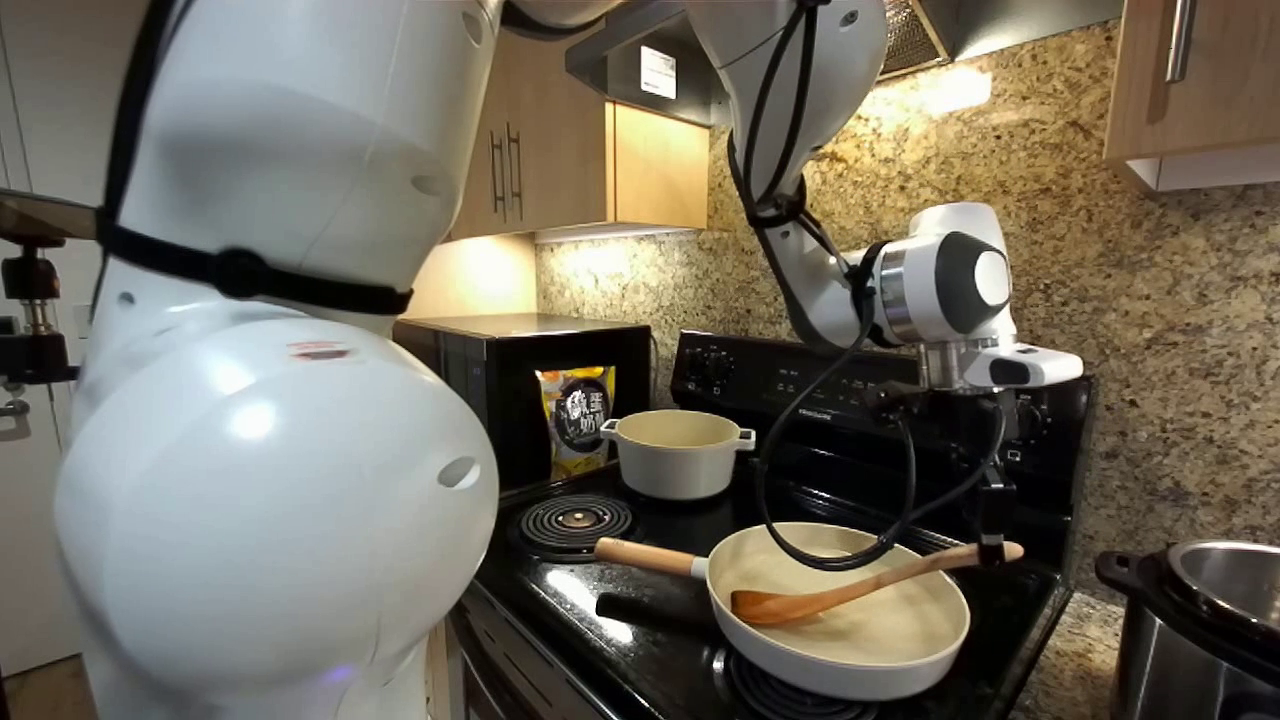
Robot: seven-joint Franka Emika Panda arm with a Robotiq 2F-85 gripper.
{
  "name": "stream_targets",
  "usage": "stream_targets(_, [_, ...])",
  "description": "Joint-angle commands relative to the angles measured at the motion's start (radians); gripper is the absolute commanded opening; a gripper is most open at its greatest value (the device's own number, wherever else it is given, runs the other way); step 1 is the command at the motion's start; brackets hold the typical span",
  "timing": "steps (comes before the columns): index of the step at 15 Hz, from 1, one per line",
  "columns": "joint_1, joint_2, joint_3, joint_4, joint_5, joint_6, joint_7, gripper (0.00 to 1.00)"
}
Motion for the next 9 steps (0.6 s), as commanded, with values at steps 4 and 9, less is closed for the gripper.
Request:
stream_targets(4, [-0.028,-0.021,-0.022,0.031,0.014,-0.045,-0.109,0.11])
stream_targets(9, [-0.014,-0.004,-0.021,0.096,-0.002,-0.088,-0.11,0.11])
